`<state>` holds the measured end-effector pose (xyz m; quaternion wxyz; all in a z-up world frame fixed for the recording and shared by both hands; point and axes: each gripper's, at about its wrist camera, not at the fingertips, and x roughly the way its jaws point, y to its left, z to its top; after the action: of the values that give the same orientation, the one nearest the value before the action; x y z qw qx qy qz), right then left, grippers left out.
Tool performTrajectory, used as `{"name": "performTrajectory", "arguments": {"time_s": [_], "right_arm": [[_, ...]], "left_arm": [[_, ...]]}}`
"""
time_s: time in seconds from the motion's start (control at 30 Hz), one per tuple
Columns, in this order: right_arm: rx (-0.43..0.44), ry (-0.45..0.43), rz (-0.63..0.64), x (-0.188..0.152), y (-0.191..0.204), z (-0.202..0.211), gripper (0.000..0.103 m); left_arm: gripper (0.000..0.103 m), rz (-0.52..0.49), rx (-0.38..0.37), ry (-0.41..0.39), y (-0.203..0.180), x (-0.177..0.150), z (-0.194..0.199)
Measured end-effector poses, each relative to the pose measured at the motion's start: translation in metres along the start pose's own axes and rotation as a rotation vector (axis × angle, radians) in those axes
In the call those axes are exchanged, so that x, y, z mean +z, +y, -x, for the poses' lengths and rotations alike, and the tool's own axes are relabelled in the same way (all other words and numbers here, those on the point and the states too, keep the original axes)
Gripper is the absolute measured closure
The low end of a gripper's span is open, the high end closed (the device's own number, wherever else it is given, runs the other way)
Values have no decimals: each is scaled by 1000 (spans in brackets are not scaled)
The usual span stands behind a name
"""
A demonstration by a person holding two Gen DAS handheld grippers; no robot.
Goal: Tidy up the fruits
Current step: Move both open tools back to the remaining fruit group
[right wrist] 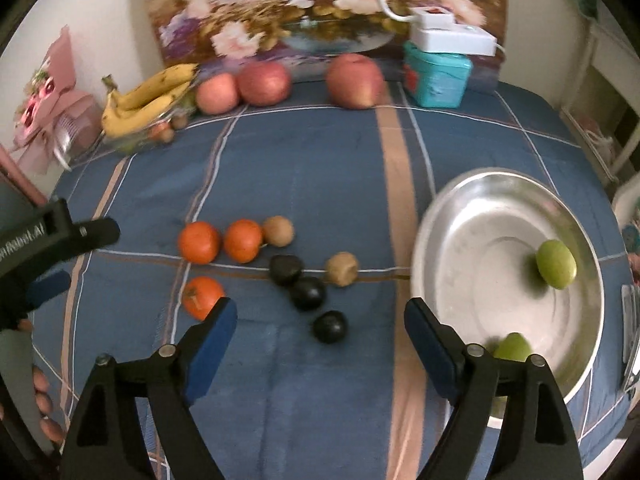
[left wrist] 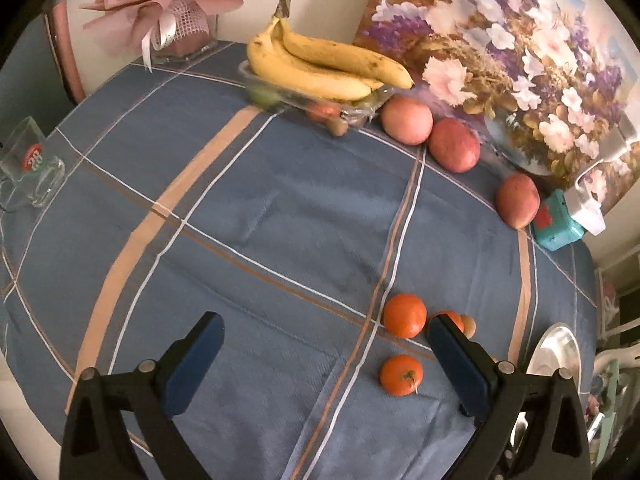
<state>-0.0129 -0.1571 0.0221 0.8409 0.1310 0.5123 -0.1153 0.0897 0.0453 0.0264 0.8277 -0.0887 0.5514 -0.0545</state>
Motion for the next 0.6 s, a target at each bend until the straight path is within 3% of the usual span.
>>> {"name": "performTrajectory", "arguments": {"time_s": [0.17, 0.6], "right_arm": [[-6, 19, 34, -1, 10, -9, 17], [-34, 178, 34, -11, 10, -56, 17]], "left_arm": [[0, -38, -3, 43, -7, -4, -10], [0, -169, -42, 238, -41, -30, -63]]}}
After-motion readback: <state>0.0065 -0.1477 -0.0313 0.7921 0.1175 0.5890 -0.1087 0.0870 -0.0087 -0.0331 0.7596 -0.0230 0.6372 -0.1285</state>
